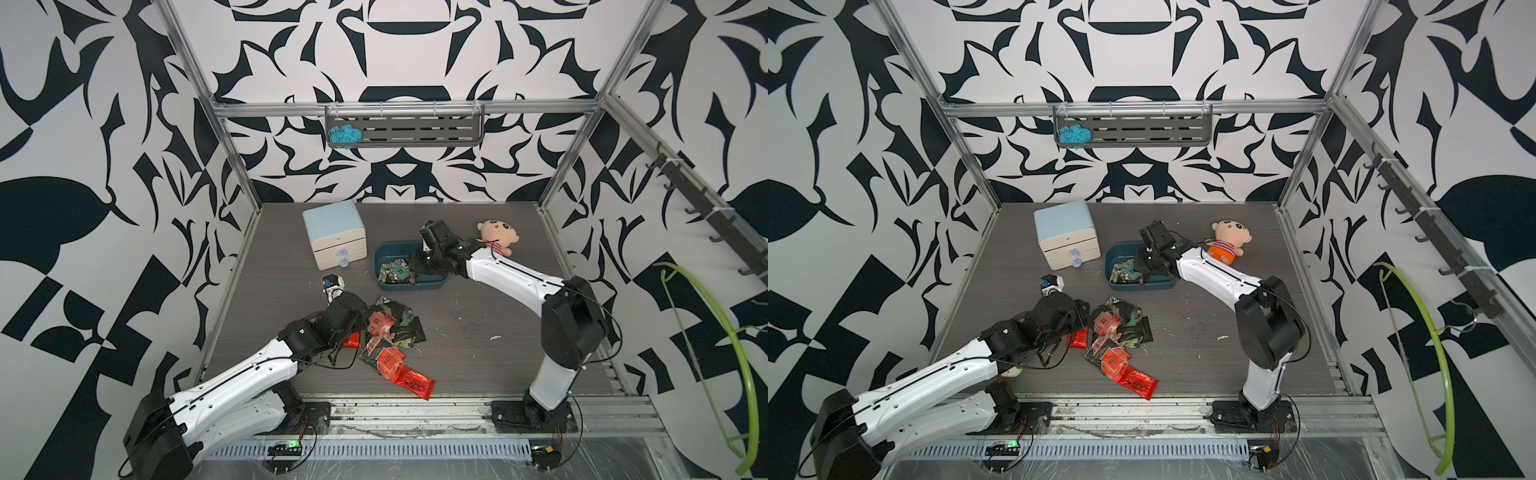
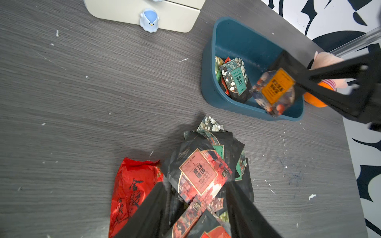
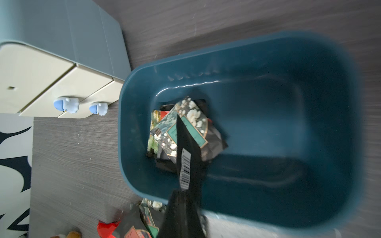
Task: Put the tea bags into the storage box
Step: Place the tea bag in the storage box.
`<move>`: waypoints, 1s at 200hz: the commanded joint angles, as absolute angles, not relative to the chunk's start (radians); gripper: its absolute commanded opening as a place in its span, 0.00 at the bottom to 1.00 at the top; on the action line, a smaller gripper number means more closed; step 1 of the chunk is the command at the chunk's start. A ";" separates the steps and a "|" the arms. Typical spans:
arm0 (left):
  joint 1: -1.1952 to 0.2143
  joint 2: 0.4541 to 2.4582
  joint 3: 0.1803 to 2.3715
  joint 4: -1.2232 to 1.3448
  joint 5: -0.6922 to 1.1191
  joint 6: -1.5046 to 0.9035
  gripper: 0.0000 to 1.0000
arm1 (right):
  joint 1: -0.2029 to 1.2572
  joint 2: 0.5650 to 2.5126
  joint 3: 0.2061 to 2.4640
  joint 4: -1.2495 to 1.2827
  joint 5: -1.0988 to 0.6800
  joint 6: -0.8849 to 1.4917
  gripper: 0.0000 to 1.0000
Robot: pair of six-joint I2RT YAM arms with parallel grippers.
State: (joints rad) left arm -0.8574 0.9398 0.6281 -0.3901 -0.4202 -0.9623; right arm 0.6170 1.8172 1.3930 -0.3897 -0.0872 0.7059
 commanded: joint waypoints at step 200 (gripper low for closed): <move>-0.817 1.003 0.592 -0.413 -0.380 -1.052 0.55 | 0.548 1.911 1.493 -0.405 -0.197 0.703 0.05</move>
State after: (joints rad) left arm -0.8230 0.9829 0.5823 -0.3847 -0.3771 -1.0275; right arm 0.5797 1.9171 1.5276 -0.3775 -0.2173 0.7033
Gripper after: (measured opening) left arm 0.548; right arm 0.037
